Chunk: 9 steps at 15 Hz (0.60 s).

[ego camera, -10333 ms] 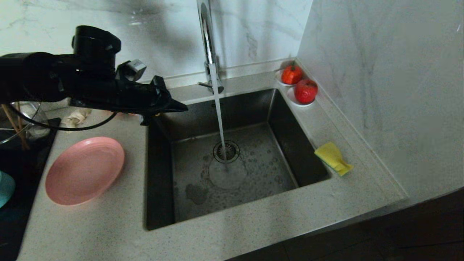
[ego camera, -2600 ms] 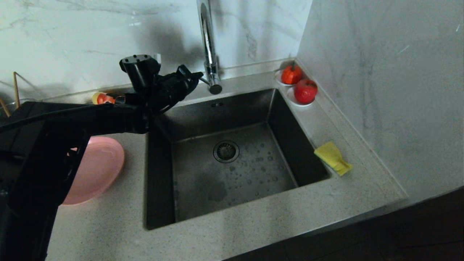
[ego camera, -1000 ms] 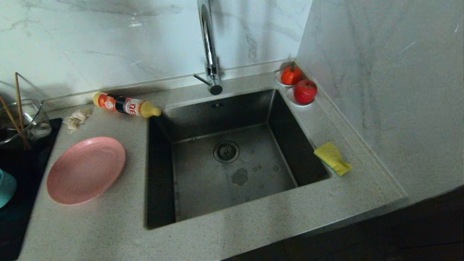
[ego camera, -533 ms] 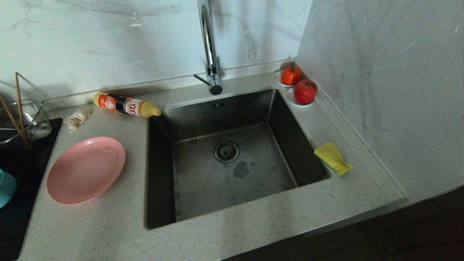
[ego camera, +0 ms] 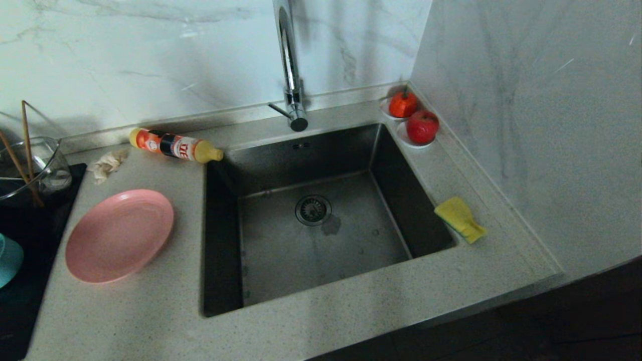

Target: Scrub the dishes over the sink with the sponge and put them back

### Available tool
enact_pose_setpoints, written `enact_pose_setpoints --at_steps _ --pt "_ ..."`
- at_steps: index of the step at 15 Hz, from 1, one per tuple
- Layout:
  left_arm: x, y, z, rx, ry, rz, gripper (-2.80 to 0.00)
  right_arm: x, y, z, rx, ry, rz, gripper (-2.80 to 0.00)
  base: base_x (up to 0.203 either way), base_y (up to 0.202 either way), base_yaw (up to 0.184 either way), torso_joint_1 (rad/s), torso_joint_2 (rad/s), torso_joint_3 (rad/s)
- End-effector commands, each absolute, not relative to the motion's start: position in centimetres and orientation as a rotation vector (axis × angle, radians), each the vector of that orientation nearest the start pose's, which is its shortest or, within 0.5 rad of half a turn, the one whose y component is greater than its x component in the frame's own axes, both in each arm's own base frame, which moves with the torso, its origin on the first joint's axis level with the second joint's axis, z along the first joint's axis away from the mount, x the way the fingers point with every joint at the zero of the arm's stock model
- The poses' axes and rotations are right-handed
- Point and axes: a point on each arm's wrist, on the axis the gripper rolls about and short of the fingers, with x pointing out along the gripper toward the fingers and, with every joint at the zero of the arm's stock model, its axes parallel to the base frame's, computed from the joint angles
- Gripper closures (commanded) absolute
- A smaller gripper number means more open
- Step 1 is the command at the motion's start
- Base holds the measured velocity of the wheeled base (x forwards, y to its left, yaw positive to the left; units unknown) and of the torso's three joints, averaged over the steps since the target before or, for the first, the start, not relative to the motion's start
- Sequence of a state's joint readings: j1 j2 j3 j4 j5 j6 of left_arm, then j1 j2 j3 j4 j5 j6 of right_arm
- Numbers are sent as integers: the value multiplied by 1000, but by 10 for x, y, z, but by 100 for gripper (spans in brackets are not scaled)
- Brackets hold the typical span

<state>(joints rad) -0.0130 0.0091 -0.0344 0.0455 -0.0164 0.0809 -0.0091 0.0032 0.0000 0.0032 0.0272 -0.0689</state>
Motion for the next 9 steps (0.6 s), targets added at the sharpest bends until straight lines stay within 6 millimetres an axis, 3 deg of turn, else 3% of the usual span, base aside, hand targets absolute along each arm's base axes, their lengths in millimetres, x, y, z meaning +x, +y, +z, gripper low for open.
enact_pose_setpoints --at_steps 1,9 --pt "-25 0 76 83 29 -35 0 -22 1 75 -69 7 19 0 0 0 0 0 0 0" --pt "-24 0 76 26 9 -18 0 -22 1 75 -69 7 19 0 0 0 0 0 0 0"
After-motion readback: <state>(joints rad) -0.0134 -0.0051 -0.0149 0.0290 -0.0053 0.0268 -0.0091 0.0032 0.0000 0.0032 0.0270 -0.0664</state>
